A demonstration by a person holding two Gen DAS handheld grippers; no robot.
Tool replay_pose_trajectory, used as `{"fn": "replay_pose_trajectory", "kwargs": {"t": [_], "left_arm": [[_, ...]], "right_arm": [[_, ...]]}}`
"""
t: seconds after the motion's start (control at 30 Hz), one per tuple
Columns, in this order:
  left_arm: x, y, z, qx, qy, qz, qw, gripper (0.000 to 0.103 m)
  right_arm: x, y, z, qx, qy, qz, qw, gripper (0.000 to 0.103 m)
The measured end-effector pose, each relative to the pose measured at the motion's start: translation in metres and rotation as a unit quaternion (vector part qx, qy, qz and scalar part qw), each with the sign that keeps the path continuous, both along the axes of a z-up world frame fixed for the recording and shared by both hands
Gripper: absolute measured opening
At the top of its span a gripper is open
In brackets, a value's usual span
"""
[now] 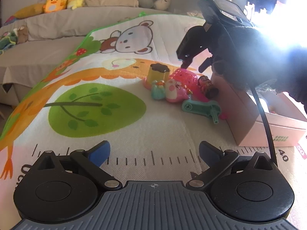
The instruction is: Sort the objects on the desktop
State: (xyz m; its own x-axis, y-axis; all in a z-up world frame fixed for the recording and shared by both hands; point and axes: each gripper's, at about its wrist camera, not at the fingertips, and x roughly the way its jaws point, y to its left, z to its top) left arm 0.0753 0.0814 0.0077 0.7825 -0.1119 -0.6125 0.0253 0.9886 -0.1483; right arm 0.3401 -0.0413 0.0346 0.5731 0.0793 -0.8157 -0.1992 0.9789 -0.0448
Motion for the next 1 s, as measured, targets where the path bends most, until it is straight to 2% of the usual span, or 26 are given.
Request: {"fn": "replay_pose_trajectory", "kwargs": {"t": [0.07, 0.37, 0.47, 0.57, 0.77, 0.9, 0.93, 1.0], "left_arm": [[0.0, 0.0, 0.0, 0.0, 0.001, -0.002, 1.0, 0.102], [-0.001, -0.005, -0.001, 0.012, 0.005, -0.02, 0.9997, 0.103], [-0.004, -0.009, -0.001, 0.031, 0.009, -0.027, 0.9991, 0.103], [-0.013, -0.014, -0.001, 0.051, 0.013, -0.031, 0.9981, 0.103], [-0.045, -0.023, -0.002, 0.057, 0.019, -0.061, 0.9963, 0.103], [-0.066, -0.027, -0.002, 0.053, 0.02, -0.077, 0.9954, 0.103], [-0.07, -0.028, -0.002, 0.052, 0.021, -0.081, 0.9951, 0.103], [-0.077, -0.031, -0.002, 0.052, 0.021, -0.088, 0.9946, 0.103]], "right_arm": [[0.001, 0.005, -0.002, 0.004, 0.01, 0.015, 1.0, 0.057], [-0.035, 0.021, 0.001, 0.008, 0.033, 0.074, 0.997, 0.054], [-0.057, 0.03, 0.001, 0.013, 0.04, 0.103, 0.994, 0.054], [-0.08, 0.036, 0.0, 0.036, 0.065, 0.131, 0.989, 0.054], [-0.132, 0.033, -0.005, 0.077, 0.095, 0.172, 0.978, 0.055], [-0.161, 0.016, -0.001, 0.133, 0.148, 0.179, 0.963, 0.055], [-0.167, 0.009, 0.004, 0.146, 0.148, 0.177, 0.962, 0.055], [-0.184, -0.012, 0.023, 0.166, 0.112, 0.179, 0.963, 0.055]]}}
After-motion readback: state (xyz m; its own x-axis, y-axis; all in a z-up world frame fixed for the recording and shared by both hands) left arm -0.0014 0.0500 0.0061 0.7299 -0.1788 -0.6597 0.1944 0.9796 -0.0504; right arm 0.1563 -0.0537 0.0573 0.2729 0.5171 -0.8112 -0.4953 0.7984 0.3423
